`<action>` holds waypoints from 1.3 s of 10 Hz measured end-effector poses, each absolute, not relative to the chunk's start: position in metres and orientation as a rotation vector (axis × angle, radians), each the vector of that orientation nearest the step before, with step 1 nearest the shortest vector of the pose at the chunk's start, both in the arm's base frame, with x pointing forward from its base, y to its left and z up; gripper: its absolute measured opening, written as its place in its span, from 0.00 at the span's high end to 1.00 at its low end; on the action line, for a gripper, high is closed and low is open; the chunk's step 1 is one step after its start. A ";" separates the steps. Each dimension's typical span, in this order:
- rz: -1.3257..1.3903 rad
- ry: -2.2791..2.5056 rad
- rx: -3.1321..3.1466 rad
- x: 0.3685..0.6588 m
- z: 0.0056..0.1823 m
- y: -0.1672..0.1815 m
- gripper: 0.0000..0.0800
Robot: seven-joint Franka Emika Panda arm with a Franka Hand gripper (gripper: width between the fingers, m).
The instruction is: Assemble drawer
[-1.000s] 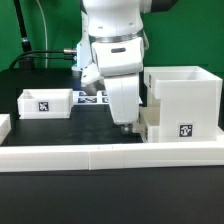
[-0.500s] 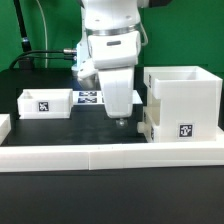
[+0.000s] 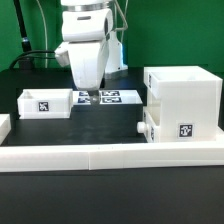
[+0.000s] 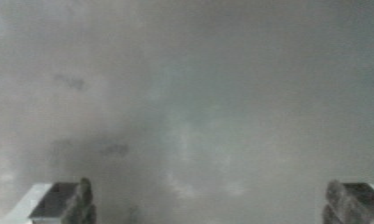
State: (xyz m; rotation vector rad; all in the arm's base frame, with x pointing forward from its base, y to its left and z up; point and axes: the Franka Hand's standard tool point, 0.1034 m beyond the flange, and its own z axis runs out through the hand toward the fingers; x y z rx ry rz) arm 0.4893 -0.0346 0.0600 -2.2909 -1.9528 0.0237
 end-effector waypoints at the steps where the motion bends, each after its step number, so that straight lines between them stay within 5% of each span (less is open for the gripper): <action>1: 0.023 -1.938 -2.304 0.487 0.061 -0.041 0.19; 8: -0.002 -1.819 -2.437 0.474 0.067 -0.063 0.19; 13: 0.006 -1.233 -2.794 0.449 0.070 -0.084 0.19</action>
Offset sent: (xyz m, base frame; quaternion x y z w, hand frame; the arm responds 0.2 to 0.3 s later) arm 0.0000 0.0000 0.0000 0.0000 0.0000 0.0000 1.0000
